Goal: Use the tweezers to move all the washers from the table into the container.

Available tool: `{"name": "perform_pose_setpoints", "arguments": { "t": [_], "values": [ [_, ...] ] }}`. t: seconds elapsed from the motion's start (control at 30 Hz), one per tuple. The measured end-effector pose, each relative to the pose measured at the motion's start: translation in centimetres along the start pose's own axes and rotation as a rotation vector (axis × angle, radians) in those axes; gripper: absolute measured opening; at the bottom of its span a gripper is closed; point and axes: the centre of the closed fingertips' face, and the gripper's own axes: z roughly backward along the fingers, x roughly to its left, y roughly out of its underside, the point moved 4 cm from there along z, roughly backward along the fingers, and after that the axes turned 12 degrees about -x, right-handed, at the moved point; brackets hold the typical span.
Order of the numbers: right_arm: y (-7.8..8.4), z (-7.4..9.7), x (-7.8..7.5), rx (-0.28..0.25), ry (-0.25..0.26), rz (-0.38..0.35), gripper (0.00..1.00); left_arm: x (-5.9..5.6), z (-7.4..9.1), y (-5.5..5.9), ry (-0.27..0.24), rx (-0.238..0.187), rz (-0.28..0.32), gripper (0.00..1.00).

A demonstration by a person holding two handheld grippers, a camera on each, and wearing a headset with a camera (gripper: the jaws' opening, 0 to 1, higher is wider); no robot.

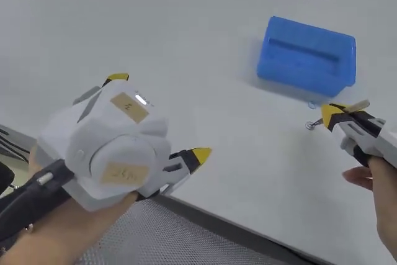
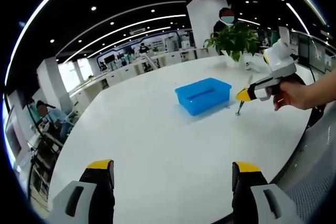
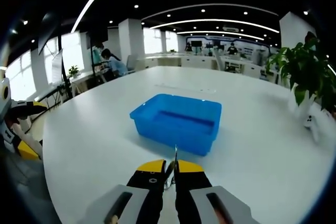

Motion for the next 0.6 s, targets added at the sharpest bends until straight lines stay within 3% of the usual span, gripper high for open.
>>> {"name": "perform_pose_setpoints", "arguments": {
  "t": [0.17,0.33,0.6],
  "values": [
    [0.0,0.0,0.3,0.03,-0.017,0.03,0.03,-0.2,0.0,0.1,0.011,0.008,-0.003,0.96],
    [-0.1,-0.2,0.3,0.051,-0.019,0.005,0.02,-0.3,0.0,0.1,0.019,0.005,0.01,0.96],
    [-2.4,-0.1,0.7,0.01,-0.027,-0.03,0.02,0.0,0.2,-0.4,0.01,-0.025,0.038,0.95]
  ]
}}
